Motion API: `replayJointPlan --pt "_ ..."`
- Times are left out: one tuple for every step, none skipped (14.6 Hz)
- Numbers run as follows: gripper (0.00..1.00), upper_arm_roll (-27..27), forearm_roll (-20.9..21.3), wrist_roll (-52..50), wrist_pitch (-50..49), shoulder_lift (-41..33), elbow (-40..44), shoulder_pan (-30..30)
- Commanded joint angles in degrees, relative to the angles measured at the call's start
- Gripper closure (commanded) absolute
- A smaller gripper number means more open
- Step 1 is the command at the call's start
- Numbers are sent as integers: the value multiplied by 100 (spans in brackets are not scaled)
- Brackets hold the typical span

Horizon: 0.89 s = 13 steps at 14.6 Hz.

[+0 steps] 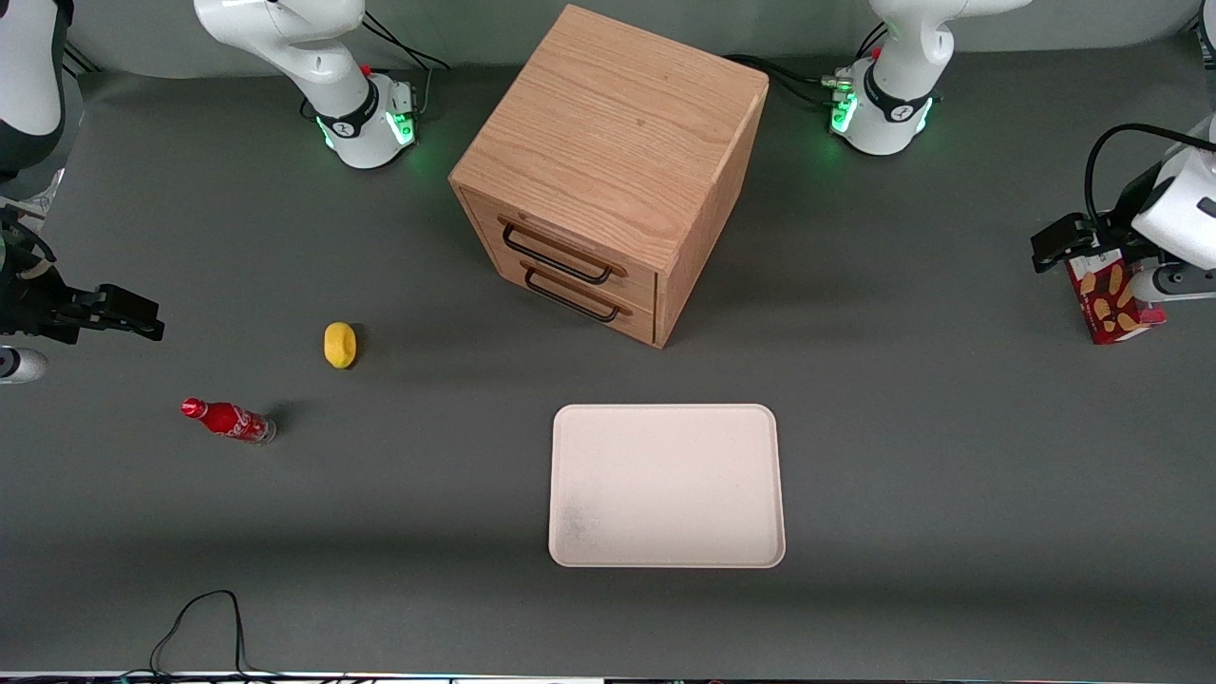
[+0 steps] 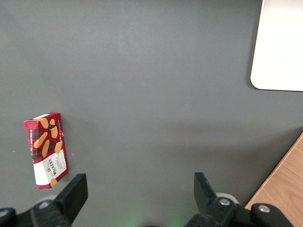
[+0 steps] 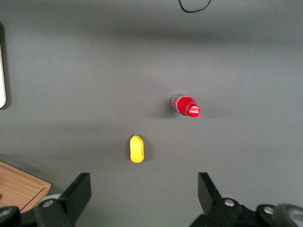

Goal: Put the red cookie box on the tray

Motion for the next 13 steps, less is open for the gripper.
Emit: replayJointPlan --pt "0 77 -3 -40 -97 47 113 -31" --pt "0 103 -3 -23 -97 47 113 -14" --pt "0 121 6 56 -114 47 113 -5" --pt "0 147 14 187 -132 30 105 39" --pt "0 191 32 284 -97 38 78 152" --pt "0 322 41 433 -80 47 43 258" --pt "0 540 67 730 -18 64 -27 276" --pt "0 830 93 1081 43 99 -71 276" --pt "0 1137 102 1372 174 126 -158 276" --pt "0 1445 102 1697 376 117 -298 311" --pt "0 1692 102 1987 621 109 -500 320" --pt "0 1920 102 2164 911 100 -737 390" --pt "0 2140 102 2384 1314 100 -1079 469"
